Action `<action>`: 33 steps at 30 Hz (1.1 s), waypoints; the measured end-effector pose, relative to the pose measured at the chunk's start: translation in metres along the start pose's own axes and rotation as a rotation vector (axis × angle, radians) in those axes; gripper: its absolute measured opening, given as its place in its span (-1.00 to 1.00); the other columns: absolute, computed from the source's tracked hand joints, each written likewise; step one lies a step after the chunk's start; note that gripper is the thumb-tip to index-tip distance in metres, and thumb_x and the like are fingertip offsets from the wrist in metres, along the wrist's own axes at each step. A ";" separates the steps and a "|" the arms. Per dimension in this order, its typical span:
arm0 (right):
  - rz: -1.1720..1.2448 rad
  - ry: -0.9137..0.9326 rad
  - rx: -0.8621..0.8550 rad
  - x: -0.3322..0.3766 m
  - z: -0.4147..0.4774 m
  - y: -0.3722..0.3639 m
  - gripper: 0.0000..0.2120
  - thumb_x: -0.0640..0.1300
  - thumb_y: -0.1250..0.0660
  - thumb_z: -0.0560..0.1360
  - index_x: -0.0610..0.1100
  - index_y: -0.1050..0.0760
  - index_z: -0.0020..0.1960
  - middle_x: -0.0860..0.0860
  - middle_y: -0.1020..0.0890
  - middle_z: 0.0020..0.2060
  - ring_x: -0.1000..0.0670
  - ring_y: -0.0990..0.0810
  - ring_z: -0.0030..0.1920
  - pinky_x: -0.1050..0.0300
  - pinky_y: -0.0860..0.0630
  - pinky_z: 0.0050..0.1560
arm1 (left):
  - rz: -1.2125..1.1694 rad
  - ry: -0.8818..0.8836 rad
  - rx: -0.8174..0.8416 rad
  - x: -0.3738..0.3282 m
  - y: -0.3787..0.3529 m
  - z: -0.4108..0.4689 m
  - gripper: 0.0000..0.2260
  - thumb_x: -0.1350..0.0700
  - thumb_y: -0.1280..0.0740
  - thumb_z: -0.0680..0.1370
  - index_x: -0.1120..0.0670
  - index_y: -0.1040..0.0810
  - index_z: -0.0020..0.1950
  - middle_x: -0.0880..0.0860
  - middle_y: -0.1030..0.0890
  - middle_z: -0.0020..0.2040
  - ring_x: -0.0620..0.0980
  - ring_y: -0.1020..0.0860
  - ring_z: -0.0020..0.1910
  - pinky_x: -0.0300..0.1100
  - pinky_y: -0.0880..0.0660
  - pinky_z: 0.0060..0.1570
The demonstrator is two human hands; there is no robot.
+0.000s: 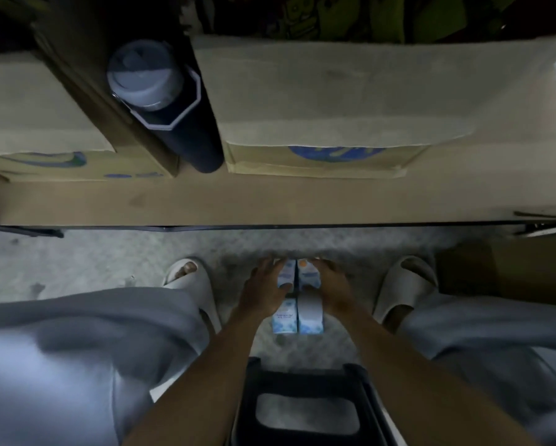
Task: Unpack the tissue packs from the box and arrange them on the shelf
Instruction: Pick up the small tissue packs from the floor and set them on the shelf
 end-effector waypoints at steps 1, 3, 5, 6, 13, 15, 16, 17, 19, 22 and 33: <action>-0.013 0.007 -0.003 0.000 0.002 -0.001 -0.44 -0.06 -0.32 0.53 0.00 -0.23 0.48 -0.08 -0.32 0.42 -0.16 -0.38 0.38 -0.05 -0.43 0.30 | 0.002 -0.001 -0.007 0.001 -0.001 0.002 -0.44 0.01 -0.27 0.60 -0.04 -0.13 0.56 0.04 -0.10 0.57 0.14 -0.15 0.51 0.06 -0.29 0.39; -0.059 0.030 -0.004 0.002 0.005 -0.004 -0.42 -0.04 -0.33 0.52 0.02 -0.21 0.48 -0.06 -0.30 0.43 -0.12 -0.39 0.36 0.05 -0.44 0.21 | -0.015 -0.010 -0.012 0.001 -0.006 0.006 -0.43 0.04 -0.30 0.59 -0.04 -0.15 0.55 0.06 -0.13 0.55 0.15 -0.20 0.48 0.07 -0.33 0.36; -0.056 0.031 -0.020 -0.001 0.011 -0.005 -0.40 -0.03 -0.34 0.51 0.02 -0.20 0.49 -0.07 -0.29 0.44 -0.10 -0.40 0.35 0.13 -0.44 0.16 | -0.033 -0.011 -0.018 0.004 -0.011 0.012 -0.42 0.07 -0.32 0.57 -0.06 -0.17 0.54 0.05 -0.16 0.54 0.14 -0.24 0.46 0.08 -0.37 0.33; -0.045 0.025 -0.027 -0.003 0.014 -0.006 -0.40 -0.04 -0.34 0.51 0.01 -0.20 0.49 -0.08 -0.28 0.43 -0.10 -0.39 0.35 0.17 -0.42 0.15 | -0.035 -0.009 -0.023 0.005 -0.013 0.014 -0.41 0.08 -0.33 0.56 -0.07 -0.17 0.54 0.04 -0.17 0.54 0.13 -0.25 0.46 0.08 -0.38 0.33; -0.064 0.044 -0.059 -0.009 0.018 -0.014 -0.25 -0.01 -0.42 0.46 0.03 -0.11 0.53 -0.10 -0.13 0.48 -0.14 -0.27 0.44 0.11 -0.40 0.26 | 0.029 -0.016 -0.051 0.008 -0.024 0.020 -0.36 0.13 -0.31 0.57 -0.09 -0.07 0.56 0.05 -0.04 0.57 0.12 -0.20 0.48 0.00 -0.39 0.35; -0.093 0.052 -0.076 -0.010 0.022 -0.015 -0.23 -0.05 -0.44 0.44 0.02 -0.10 0.53 -0.13 -0.15 0.48 -0.16 -0.26 0.44 0.06 -0.38 0.31 | 0.053 -0.012 -0.074 0.010 -0.025 0.022 -0.32 0.16 -0.33 0.56 -0.11 -0.04 0.57 0.07 -0.03 0.56 0.12 -0.21 0.48 -0.02 -0.41 0.33; -0.098 0.056 -0.086 -0.012 0.024 -0.016 -0.21 -0.05 -0.44 0.44 0.01 -0.10 0.53 -0.13 -0.17 0.47 -0.16 -0.25 0.44 0.05 -0.38 0.32 | 0.067 -0.015 -0.088 0.011 -0.026 0.023 -0.29 0.20 -0.33 0.55 -0.12 -0.02 0.57 0.08 -0.03 0.56 0.13 -0.22 0.47 -0.03 -0.43 0.31; -0.104 0.056 -0.094 -0.013 0.025 -0.015 -0.20 -0.05 -0.44 0.43 0.01 -0.09 0.53 -0.13 -0.18 0.46 -0.16 -0.26 0.44 0.04 -0.38 0.32 | 0.082 -0.021 -0.094 0.011 -0.027 0.024 -0.27 0.23 -0.33 0.54 -0.12 -0.01 0.57 0.09 -0.03 0.55 0.12 -0.23 0.46 -0.04 -0.44 0.29; -0.099 0.055 -0.106 -0.015 0.027 -0.015 -0.24 -0.05 -0.45 0.42 0.02 -0.15 0.51 -0.12 -0.25 0.41 -0.16 -0.31 0.39 0.03 -0.42 0.28 | 0.065 -0.023 -0.106 0.011 -0.028 0.025 -0.28 0.26 -0.33 0.52 -0.10 -0.05 0.56 0.09 -0.08 0.53 0.12 -0.26 0.43 -0.05 -0.46 0.28; -0.056 0.058 -0.137 -0.018 0.030 -0.014 -0.41 -0.06 -0.44 0.40 0.02 -0.31 0.37 -0.06 -0.34 0.32 -0.10 -0.39 0.30 0.11 -0.47 0.18 | -0.023 -0.014 -0.109 0.014 -0.028 0.028 -0.33 0.29 -0.34 0.50 -0.03 -0.17 0.53 0.09 -0.16 0.47 0.10 -0.26 0.42 -0.08 -0.46 0.27; 0.101 0.105 -0.164 -0.009 0.029 0.002 -0.82 -0.11 -0.37 0.47 0.06 -0.45 0.03 0.04 -0.46 0.06 0.17 -0.42 -0.02 0.60 -0.31 -0.21 | -0.458 0.083 -0.194 0.035 -0.025 0.039 -0.40 0.24 -0.45 0.41 -0.10 -0.33 0.36 0.03 -0.46 0.33 0.03 -0.45 0.31 0.05 -0.54 0.19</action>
Point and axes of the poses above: each hand's wrist, its own z-axis towards the middle knuckle, its own y-axis out of the back of the hand, x = y × z, the point moved 10 cm from there along z, towards the middle knuckle
